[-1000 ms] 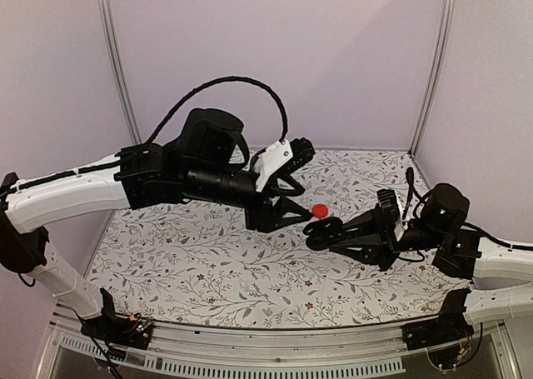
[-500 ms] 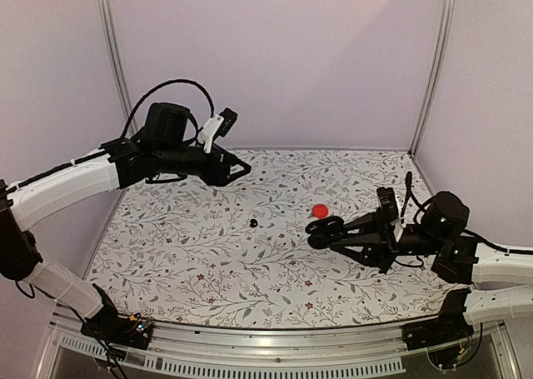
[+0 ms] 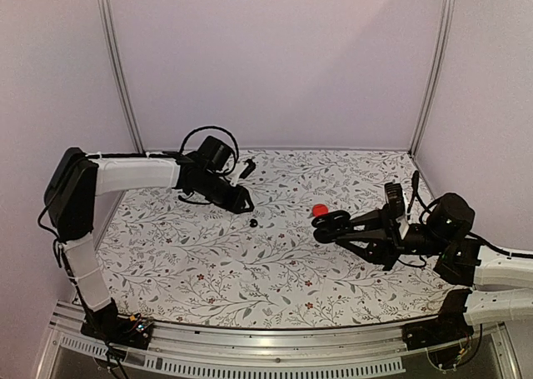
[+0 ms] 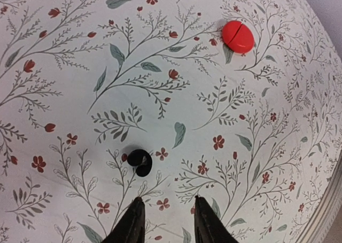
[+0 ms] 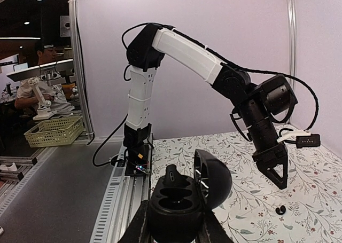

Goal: Insert the wireless bluetooth earbuds into the charging case
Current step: Adjust the right earbud at the center of the board.

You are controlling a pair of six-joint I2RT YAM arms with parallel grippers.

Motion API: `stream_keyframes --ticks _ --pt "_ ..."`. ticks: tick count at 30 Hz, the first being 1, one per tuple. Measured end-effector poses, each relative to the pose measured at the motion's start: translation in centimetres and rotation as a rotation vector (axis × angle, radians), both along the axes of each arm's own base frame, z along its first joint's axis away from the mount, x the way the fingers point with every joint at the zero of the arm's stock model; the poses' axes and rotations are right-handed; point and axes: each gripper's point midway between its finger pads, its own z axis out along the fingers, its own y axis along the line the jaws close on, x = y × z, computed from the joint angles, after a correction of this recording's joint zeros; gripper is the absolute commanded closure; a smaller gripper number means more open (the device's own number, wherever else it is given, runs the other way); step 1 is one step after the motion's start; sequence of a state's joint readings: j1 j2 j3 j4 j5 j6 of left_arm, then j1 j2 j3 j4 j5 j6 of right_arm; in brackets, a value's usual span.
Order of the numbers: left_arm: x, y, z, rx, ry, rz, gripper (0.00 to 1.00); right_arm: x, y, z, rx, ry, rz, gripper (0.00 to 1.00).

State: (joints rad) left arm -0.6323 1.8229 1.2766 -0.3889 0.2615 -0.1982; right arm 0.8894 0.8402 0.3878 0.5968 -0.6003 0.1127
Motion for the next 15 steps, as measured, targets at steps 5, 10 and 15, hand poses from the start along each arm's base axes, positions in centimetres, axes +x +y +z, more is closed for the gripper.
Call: stream_keyframes --ticks 5,10,15 --pt "0.7 -3.1 -2.4 0.055 0.038 -0.044 0.7 0.0 0.1 -0.2 -0.006 0.003 0.004 1.0" --pt "0.8 -3.6 -4.5 0.134 0.057 -0.048 0.68 -0.3 0.1 -0.3 -0.012 -0.017 0.021 1.0" --pt "1.1 -3.3 -4.6 0.196 0.041 -0.097 0.59 -0.9 0.2 -0.4 -0.017 -0.045 0.054 1.0"
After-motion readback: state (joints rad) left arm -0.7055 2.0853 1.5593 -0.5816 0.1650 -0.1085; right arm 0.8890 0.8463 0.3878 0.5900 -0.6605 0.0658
